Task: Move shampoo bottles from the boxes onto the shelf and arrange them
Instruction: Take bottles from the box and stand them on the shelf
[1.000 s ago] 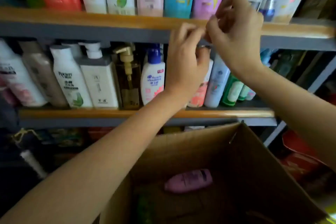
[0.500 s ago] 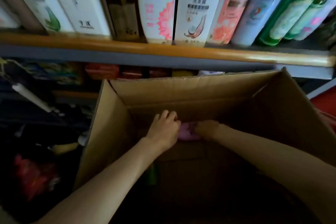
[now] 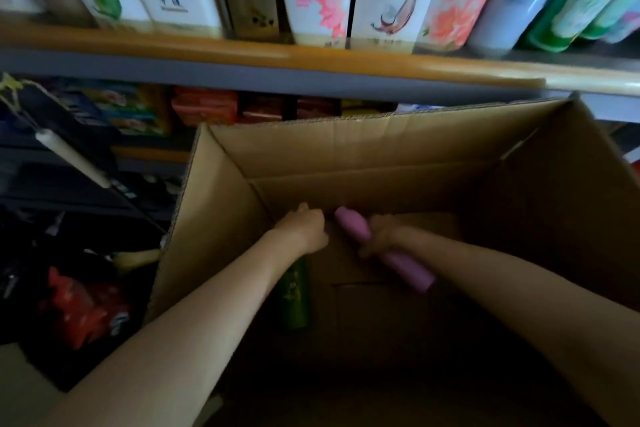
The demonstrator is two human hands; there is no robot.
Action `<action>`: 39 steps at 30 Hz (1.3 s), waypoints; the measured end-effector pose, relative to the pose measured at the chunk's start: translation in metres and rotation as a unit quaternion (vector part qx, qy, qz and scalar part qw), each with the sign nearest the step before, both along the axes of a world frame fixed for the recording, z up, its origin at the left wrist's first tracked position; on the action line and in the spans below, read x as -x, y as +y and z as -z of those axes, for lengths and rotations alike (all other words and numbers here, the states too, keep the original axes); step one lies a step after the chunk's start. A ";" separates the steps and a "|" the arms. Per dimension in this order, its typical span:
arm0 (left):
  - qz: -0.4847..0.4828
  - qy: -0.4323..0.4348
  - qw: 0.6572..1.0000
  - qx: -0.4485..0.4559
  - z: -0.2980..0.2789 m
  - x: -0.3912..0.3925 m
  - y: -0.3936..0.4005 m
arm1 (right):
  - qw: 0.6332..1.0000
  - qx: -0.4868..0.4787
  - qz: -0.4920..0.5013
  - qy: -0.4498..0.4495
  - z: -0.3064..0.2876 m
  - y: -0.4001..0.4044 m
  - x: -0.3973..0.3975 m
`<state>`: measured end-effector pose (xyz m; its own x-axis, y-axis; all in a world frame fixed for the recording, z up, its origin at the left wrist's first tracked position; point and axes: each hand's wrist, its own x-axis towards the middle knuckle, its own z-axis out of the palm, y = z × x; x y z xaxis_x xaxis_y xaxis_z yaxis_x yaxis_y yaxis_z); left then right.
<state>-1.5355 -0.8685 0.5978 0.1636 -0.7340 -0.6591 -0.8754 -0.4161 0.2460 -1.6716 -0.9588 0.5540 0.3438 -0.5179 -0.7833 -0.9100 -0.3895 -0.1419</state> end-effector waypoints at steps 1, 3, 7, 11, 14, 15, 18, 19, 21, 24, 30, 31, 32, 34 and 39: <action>0.015 0.010 0.999 -0.044 -0.008 0.001 -0.001 | 0.995 -0.075 0.069 -0.018 -0.021 -0.001 0.002; 0.048 0.060 0.989 -0.123 -0.030 0.002 -0.002 | 0.968 -0.211 0.116 -0.066 -0.067 -0.002 0.007; 0.006 0.303 0.938 -0.172 -0.095 0.000 -0.003 | 0.918 -0.290 0.103 -0.249 -0.181 -0.004 0.016; 0.008 0.487 0.873 0.016 -0.197 0.004 -0.015 | 0.839 -0.230 0.123 -0.477 -0.304 -0.008 0.022; 0.037 0.427 0.882 0.198 -0.268 0.005 -0.026 | 0.765 -0.145 0.134 -0.613 -0.374 -0.007 0.025; 0.042 0.407 0.875 0.258 -0.289 0.005 -0.029 | 0.744 -0.120 0.141 -0.642 -0.394 -0.005 0.027; 0.046 0.364 0.838 0.403 -0.340 0.007 -0.031 | 0.702 0.029 0.135 -0.699 -0.439 0.006 0.031; 0.043 0.351 0.823 0.446 -0.354 0.008 -0.033 | 0.697 0.123 0.121 -0.696 -0.451 0.009 0.031; 0.033 0.307 0.795 0.523 -0.377 0.012 -0.041 | 0.658 0.316 0.109 -0.674 -0.467 0.015 0.027; 0.017 0.201 0.766 0.610 -0.405 0.015 -0.063 | 0.581 0.469 0.121 -0.654 -0.475 0.015 0.015; 0.066 -0.040 0.753 0.653 -0.442 0.020 -0.090 | 0.451 0.479 0.197 -0.726 -0.463 -0.018 -0.004; 0.065 -0.057 0.753 0.652 -0.444 0.021 -0.093 | 0.444 0.475 0.210 -0.730 -0.461 -0.026 -0.006; 0.064 -0.067 0.757 0.647 -0.445 0.022 -0.097 | 0.445 0.469 0.222 -0.730 -0.460 -0.032 -0.007; 0.061 -0.073 0.767 0.635 -0.445 0.021 -0.104 | 0.466 0.446 0.249 -0.723 -0.459 -0.047 -0.012; 0.068 -0.066 0.798 0.595 -0.433 0.011 -0.126 | 0.522 0.374 0.355 -0.680 -0.450 -0.106 -0.026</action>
<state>-1.5470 -0.9942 1.0311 0.0392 -0.8442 0.5346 -0.9439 0.1443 0.2971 -1.6459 -1.0643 1.0036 -0.1672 -0.8787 0.4471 -0.1192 -0.4321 -0.8939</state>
